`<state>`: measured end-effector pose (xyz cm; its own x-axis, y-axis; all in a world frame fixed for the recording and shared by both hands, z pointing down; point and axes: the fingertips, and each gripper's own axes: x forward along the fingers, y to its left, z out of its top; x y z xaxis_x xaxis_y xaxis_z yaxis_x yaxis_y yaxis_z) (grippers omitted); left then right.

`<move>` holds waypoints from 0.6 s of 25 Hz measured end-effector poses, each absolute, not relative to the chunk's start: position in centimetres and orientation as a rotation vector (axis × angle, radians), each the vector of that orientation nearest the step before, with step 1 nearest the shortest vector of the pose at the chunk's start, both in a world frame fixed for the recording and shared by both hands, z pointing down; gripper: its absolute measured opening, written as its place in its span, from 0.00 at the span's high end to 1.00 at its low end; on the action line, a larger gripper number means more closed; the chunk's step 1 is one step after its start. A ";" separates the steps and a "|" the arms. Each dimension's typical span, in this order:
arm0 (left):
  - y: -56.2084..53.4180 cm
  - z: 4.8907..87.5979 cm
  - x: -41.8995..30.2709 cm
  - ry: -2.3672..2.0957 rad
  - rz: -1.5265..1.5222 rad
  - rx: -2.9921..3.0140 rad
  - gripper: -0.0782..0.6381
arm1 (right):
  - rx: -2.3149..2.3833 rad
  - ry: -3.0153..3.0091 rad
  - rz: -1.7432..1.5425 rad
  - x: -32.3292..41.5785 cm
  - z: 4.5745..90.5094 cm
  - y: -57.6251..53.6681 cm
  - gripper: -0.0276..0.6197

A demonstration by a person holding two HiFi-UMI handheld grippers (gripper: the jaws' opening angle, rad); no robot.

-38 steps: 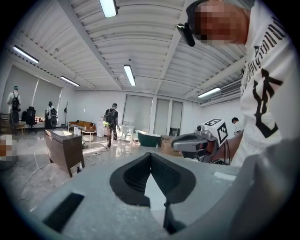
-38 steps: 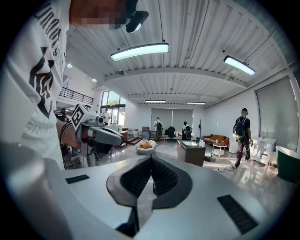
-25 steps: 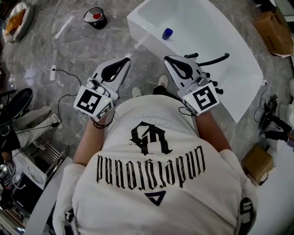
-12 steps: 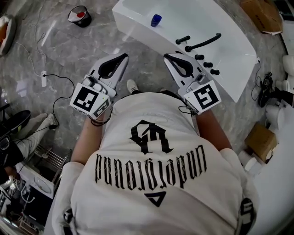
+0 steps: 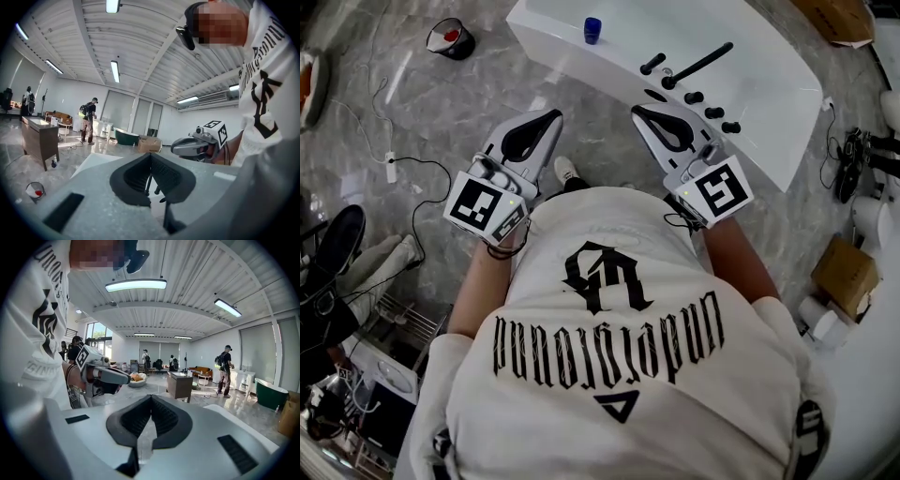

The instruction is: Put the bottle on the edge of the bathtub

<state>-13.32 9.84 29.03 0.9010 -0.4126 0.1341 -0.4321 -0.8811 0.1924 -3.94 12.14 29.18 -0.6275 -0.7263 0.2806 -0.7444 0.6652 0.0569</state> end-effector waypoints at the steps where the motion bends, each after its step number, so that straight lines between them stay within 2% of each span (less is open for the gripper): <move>1: 10.4 29.0 -12.6 -0.642 0.136 2.849 0.87 | 1.177 -2.608 0.096 -3.2 29.2 12.6 0.94; 15: 17.4 29.0 -4.3 -0.753 0.171 2.856 0.87 | 1.114 -2.690 0.066 4.9 29.2 19.4 0.94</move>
<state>-4.27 17.35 29.00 0.8650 -0.4765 0.1574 -0.4977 -0.8549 0.1468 4.93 19.40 29.16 -0.6850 -0.6923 0.2267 -0.7026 0.7101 0.0458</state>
